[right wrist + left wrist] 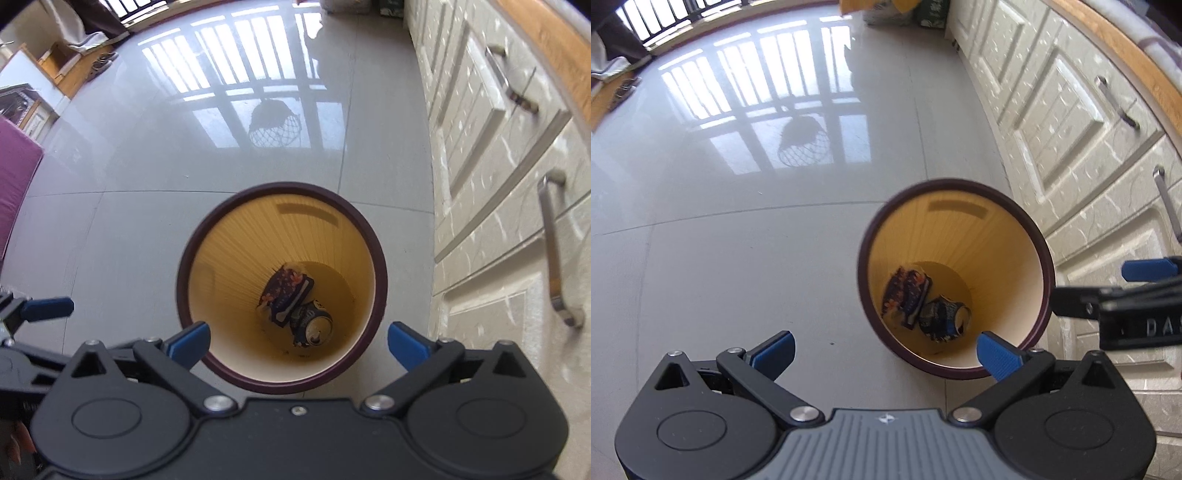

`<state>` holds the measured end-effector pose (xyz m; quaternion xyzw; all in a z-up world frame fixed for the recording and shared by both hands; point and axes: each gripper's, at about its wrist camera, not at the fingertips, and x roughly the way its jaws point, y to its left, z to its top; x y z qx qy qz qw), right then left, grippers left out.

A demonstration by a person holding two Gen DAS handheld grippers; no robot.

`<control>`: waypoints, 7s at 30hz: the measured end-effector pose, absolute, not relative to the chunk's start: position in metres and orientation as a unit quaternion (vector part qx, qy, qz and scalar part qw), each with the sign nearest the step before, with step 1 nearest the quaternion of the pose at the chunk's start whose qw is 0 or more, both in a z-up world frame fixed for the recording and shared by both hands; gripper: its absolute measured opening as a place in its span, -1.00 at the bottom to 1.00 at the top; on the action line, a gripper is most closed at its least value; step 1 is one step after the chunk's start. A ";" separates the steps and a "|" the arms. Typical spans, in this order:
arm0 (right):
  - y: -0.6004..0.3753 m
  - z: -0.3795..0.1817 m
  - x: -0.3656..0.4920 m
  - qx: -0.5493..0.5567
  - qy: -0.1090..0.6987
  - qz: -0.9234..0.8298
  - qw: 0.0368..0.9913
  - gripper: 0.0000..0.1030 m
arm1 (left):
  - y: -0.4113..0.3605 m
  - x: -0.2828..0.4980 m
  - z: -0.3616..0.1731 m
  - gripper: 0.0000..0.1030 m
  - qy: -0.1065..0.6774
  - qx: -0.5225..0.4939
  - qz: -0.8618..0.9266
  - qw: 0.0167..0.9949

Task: Collect trash
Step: 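Raise both tools away from the wastebasket back toward the bed, then reach the left tool toward the brown cardboard piece and grasp it, then grasp the yellow cigarette box with the right tool while the left tool holds the cardboard, then carry the cardboard and yellow box with both tools over the wastebasket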

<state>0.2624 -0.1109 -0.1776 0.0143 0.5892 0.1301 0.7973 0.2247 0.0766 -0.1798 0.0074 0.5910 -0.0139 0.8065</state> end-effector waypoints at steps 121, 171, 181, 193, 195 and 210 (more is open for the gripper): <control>-0.552 -0.033 -0.051 0.190 0.272 -0.144 0.932 1.00 | -0.348 0.215 -0.066 1.00 0.290 0.116 -0.251 0.916; -0.507 0.007 -0.033 0.159 0.304 -0.271 0.899 0.14 | -0.316 0.131 0.004 0.06 0.288 0.104 -0.346 0.887; -0.474 0.052 -0.057 0.143 0.281 -0.266 0.911 0.14 | -0.293 0.098 0.049 0.06 0.271 0.109 -0.349 0.890; -0.434 0.097 -0.075 0.138 0.266 -0.263 0.917 0.14 | -0.251 0.070 0.100 0.06 0.261 0.114 -0.338 0.897; -0.424 0.102 -0.076 0.136 0.265 -0.259 0.919 0.14 | -0.241 0.068 0.107 0.06 0.260 0.115 -0.333 0.899; -0.358 0.130 -0.052 0.113 0.265 -0.210 0.934 0.14 | -0.154 0.072 0.126 0.06 0.276 0.094 -0.275 0.916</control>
